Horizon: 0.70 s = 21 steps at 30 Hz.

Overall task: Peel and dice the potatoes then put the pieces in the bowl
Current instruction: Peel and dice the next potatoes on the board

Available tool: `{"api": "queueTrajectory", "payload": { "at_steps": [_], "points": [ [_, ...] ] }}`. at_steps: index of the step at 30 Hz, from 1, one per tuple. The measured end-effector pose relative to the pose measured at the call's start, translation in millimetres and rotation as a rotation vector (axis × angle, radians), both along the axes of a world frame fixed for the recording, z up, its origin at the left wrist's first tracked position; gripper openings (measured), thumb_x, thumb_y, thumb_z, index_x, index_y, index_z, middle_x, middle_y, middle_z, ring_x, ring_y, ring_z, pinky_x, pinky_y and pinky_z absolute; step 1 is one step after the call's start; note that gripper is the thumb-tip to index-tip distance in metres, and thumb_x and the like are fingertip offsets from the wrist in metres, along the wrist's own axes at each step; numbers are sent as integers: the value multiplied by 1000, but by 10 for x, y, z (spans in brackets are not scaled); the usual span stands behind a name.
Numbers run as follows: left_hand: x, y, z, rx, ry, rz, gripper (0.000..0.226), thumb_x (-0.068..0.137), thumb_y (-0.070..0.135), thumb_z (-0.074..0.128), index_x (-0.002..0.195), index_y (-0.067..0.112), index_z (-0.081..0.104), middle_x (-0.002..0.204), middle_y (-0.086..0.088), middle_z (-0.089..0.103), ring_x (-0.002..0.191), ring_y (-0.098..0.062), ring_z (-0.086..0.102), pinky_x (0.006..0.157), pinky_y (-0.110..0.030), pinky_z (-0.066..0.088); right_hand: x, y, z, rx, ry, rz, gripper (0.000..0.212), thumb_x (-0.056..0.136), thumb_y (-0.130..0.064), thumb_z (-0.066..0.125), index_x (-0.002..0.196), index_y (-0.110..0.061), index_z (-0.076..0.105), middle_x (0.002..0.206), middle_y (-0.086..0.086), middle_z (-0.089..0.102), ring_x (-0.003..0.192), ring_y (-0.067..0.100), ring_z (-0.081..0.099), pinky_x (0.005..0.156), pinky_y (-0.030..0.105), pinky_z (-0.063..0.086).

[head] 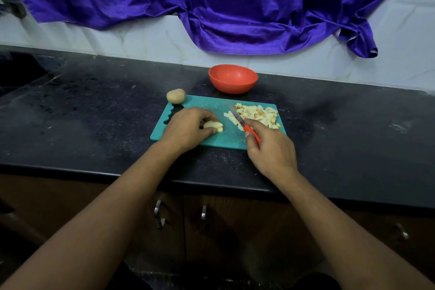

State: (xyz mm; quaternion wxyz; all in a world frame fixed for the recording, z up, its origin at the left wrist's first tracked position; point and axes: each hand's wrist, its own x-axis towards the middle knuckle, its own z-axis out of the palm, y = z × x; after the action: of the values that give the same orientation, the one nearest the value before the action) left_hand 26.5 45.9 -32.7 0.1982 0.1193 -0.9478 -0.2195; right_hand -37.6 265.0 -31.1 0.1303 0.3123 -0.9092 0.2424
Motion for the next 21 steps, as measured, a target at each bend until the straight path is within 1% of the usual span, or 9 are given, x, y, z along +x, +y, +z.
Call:
{"api": "queueTrajectory", "payload": {
  "at_steps": [2,4,8,12,15,16,17,19,21],
  "points": [
    [21,69,-54,-10,43,38,33,85,44,78,116,34,73,110,14,71,96,-9,64,86,-36,55,11,0,13,2,-9,2,43,104,-40,49,147,-36,53,86,-9,68,59,5,51,55,27,41],
    [61,94,-97,17,95,39,35,86,48,76,117,33,74,114,14,73,100,-8,65,90,-36,54,29,5,27,13,-11,0,44,105,-40,49,148,-36,53,87,-9,68,58,5,50,54,26,40],
    [102,115,-103,13,105,60,33,89,45,74,119,32,75,117,13,74,107,-9,66,94,-35,53,41,-1,49,15,-31,-9,43,105,-40,48,147,-37,54,89,-9,69,60,5,50,54,27,38],
    [97,121,-98,46,96,98,29,88,42,76,116,34,77,112,14,74,106,-9,65,90,-32,52,92,-40,136,-26,-150,6,42,104,-36,51,146,-39,55,111,-5,72,75,12,60,66,35,50],
    [89,119,-104,64,84,119,27,87,43,77,112,35,77,108,15,74,104,-10,65,89,-34,53,146,-118,325,70,-226,13,41,103,-31,52,144,-40,57,102,-7,64,74,12,61,65,34,49],
    [91,122,-100,68,85,123,26,86,44,77,111,35,78,107,15,75,103,-10,65,88,-34,53,161,-155,394,105,-236,18,41,103,-30,52,142,-40,58,103,-7,64,79,14,62,68,34,50],
    [94,125,-98,72,87,125,26,86,44,77,110,35,78,106,14,75,102,-10,65,88,-33,53,181,-191,464,134,-237,25,41,101,-28,53,140,-39,59,110,-6,66,89,18,64,73,36,51],
    [102,130,-97,77,97,123,25,87,46,76,109,35,79,103,14,76,98,-8,66,86,-34,54,217,-267,585,197,-218,35,43,97,-24,54,138,-38,62,130,-3,66,111,23,62,85,39,53],
    [111,144,-95,69,108,120,23,88,45,75,108,34,79,102,13,76,96,-8,67,85,-35,56,246,-341,671,267,-201,42,43,95,-24,54,134,-36,65,135,-2,64,118,26,59,89,38,52]
  ]
}}
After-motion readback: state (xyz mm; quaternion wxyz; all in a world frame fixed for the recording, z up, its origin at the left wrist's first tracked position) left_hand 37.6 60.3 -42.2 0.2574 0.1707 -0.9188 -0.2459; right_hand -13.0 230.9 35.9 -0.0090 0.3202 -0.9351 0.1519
